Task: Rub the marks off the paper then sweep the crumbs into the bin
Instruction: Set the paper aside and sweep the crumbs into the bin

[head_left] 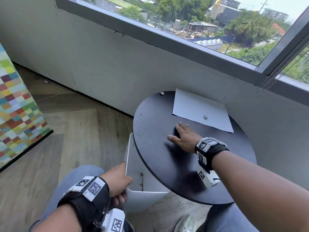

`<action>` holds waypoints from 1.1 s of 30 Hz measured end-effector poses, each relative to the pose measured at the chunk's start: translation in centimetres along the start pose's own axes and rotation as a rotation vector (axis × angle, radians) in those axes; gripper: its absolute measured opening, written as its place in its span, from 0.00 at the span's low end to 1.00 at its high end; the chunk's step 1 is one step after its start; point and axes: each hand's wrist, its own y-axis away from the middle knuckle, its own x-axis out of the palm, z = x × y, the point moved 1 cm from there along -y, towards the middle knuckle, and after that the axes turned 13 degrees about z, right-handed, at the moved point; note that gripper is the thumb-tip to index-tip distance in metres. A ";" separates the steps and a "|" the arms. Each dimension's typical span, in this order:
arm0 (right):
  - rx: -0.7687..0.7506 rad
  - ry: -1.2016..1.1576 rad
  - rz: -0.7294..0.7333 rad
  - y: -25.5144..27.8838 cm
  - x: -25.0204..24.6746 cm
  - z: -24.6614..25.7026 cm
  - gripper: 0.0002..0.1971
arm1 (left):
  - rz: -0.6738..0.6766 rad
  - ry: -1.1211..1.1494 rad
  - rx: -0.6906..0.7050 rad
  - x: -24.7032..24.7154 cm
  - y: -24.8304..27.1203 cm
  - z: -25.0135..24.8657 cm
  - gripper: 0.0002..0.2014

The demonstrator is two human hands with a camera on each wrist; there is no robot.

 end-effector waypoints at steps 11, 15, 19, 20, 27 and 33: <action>-0.593 0.448 0.074 8.6 6.2 9.7 0.45 | -0.027 -0.034 0.053 0.4 0.9 -0.6 0.15; -0.527 0.155 -0.016 8.1 4.0 5.7 0.41 | -0.039 -0.050 0.045 0.4 0.9 -0.6 0.15; -0.019 -0.041 -0.069 4.1 1.4 -1.1 0.42 | -0.042 -0.043 0.030 0.6 1.1 -0.9 0.15; 0.046 -0.040 -0.033 3.5 1.4 -2.0 0.43 | -0.042 -0.037 0.028 0.7 1.2 -1.0 0.14; -0.308 0.160 0.112 10.0 6.6 6.6 0.46 | -0.056 -0.060 0.019 0.7 1.4 -1.2 0.13; -0.458 -0.122 0.013 12.3 5.5 4.4 0.39 | -0.054 -0.096 0.034 0.7 1.5 -1.0 0.15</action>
